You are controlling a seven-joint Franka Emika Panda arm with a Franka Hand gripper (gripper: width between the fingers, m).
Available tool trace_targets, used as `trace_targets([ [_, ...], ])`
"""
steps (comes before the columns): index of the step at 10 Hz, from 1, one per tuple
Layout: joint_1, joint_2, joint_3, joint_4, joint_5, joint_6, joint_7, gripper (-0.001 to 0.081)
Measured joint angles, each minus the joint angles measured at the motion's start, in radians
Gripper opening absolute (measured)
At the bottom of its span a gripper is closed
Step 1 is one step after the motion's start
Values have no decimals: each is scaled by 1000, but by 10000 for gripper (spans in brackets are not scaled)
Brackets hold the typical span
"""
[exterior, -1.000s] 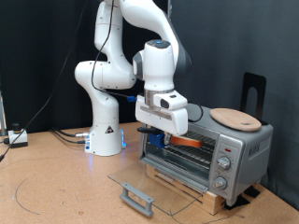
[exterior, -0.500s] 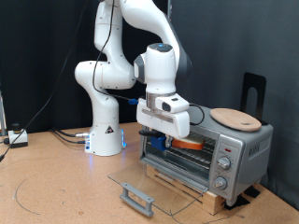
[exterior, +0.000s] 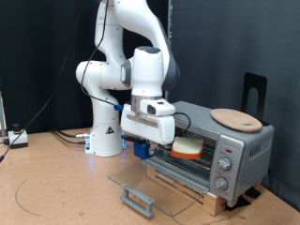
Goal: Make a piece of toast with the oven
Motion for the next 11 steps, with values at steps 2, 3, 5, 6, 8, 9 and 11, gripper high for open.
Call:
trace_targets([
  [2,-17,20,-20,12,0,0,-35,396],
  [3,-18,25,-33,13,7,0,-60,396],
  [5,-17,25,-48,14,38,-7,-107,396],
  [6,-14,25,-54,14,82,-14,-153,396],
  [8,5,18,-66,10,189,-29,-273,396],
  [9,16,8,-67,3,224,-46,-311,396],
  [11,41,-24,-64,-26,248,-68,-328,396],
])
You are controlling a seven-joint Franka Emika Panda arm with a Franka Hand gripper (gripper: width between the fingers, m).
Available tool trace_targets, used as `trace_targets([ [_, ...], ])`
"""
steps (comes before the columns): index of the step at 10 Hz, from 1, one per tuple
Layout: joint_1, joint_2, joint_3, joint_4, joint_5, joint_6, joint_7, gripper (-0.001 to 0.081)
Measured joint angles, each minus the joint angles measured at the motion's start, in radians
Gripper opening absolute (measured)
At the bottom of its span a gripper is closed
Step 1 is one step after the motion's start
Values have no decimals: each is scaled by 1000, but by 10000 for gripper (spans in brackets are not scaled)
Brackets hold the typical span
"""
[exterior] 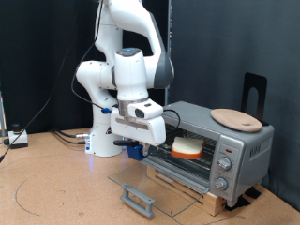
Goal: Make a piece of toast with the oven
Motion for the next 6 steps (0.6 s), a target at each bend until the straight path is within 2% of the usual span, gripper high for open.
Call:
trace_targets([
  [4,84,-84,5,-80,88,-9,-9,396],
  [6,113,-122,5,-104,121,-18,-9,396],
])
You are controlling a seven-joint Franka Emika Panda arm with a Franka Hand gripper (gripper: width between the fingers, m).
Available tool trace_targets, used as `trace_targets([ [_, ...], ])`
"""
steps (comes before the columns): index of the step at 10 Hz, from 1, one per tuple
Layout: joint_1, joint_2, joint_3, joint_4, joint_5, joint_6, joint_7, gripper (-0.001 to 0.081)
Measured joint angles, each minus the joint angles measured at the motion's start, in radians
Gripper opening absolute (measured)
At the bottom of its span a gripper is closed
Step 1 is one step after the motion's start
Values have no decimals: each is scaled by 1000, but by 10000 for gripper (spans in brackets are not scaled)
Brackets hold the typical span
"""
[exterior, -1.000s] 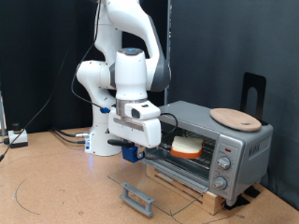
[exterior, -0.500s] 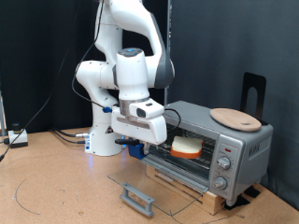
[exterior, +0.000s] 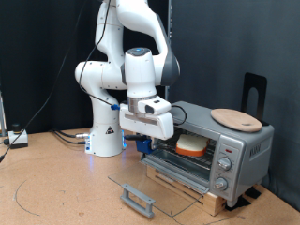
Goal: Make a piece of toast with the oven
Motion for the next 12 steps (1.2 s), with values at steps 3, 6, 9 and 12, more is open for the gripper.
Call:
trace_targets([
  [3,-1,-29,-8,-7,12,-6,3,396],
  [6,-86,-30,-36,-6,-47,2,4,396],
  [9,-152,-26,-96,2,-36,11,-22,396],
  [12,-141,-23,-123,7,16,5,-61,396],
])
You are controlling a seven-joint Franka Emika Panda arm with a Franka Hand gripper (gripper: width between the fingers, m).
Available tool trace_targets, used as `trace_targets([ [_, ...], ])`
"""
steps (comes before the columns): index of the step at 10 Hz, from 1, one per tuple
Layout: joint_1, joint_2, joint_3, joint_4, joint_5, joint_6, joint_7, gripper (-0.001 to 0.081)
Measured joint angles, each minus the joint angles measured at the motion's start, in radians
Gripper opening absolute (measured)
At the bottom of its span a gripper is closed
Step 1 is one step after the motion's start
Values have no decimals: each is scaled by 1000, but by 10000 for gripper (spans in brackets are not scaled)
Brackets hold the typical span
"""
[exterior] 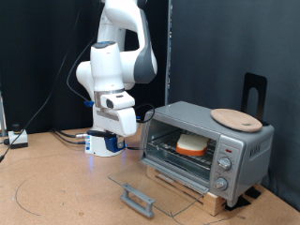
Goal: Make a piece of toast with the oven
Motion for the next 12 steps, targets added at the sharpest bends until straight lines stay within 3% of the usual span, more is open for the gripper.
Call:
trace_targets([
  [2,64,-53,-64,4,178,-42,-103,396],
  [4,98,-124,-120,16,263,-125,-157,396],
  [7,105,-226,-155,45,272,-252,-156,396],
  [9,105,-288,-156,54,261,-285,-146,396],
  [12,105,-304,-154,48,259,-319,-134,396],
])
